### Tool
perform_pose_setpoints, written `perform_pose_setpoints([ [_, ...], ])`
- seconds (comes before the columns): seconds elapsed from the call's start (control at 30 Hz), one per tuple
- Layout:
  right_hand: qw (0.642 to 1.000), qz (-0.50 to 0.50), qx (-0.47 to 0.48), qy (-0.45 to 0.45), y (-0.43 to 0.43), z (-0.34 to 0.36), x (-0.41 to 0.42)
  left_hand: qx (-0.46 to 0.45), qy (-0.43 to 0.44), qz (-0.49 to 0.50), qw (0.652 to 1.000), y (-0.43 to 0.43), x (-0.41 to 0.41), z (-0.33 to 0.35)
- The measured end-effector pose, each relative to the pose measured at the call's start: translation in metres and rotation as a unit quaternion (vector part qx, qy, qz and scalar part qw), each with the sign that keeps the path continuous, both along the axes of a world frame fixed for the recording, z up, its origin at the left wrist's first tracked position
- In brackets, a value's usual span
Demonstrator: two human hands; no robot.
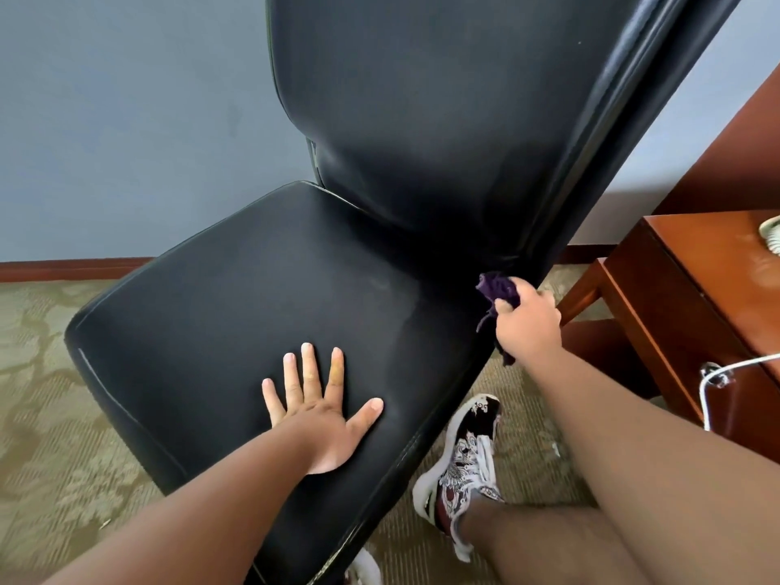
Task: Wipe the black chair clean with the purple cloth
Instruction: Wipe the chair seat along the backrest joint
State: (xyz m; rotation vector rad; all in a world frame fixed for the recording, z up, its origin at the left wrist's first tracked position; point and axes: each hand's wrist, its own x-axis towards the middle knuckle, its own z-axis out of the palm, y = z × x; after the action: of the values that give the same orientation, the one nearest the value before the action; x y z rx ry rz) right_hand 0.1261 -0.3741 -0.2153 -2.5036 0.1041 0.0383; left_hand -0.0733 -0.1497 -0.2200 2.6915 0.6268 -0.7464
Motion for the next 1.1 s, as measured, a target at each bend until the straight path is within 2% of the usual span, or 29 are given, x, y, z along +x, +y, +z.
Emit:
perform_pose_setpoints([
  [0.13, 0.999, -0.018, 0.026, 0.024, 0.008, 0.001, 0.008, -0.005, 0.004, 0.015, 1.000, -0.006, 0.004, 0.000],
  [0.27, 0.998, 0.027, 0.036, 0.035, 0.010, 0.009, -0.007, 0.010, 0.010, 0.030, 0.999, -0.014, 0.010, 0.000],
  [0.53, 0.993, 0.112, 0.013, 0.040, 0.026, 0.001, -0.117, 0.009, 0.003, 0.059, 0.998, -0.029, 0.019, 0.000],
  [0.7, 0.988, 0.143, 0.019, 0.054, 0.026, 0.003, -0.153, 0.006, -0.004, 0.064, 0.998, -0.030, 0.019, 0.000],
  [0.9, 0.984, 0.167, 0.015, 0.053, 0.016, 0.012, -0.127, -0.001, -0.013, 0.057, 0.998, -0.026, 0.016, 0.001],
  [1.1, 0.991, 0.129, 0.006, 0.046, 0.012, 0.013, -0.091, -0.007, -0.009, 0.052, 0.999, -0.028, 0.017, 0.003],
])
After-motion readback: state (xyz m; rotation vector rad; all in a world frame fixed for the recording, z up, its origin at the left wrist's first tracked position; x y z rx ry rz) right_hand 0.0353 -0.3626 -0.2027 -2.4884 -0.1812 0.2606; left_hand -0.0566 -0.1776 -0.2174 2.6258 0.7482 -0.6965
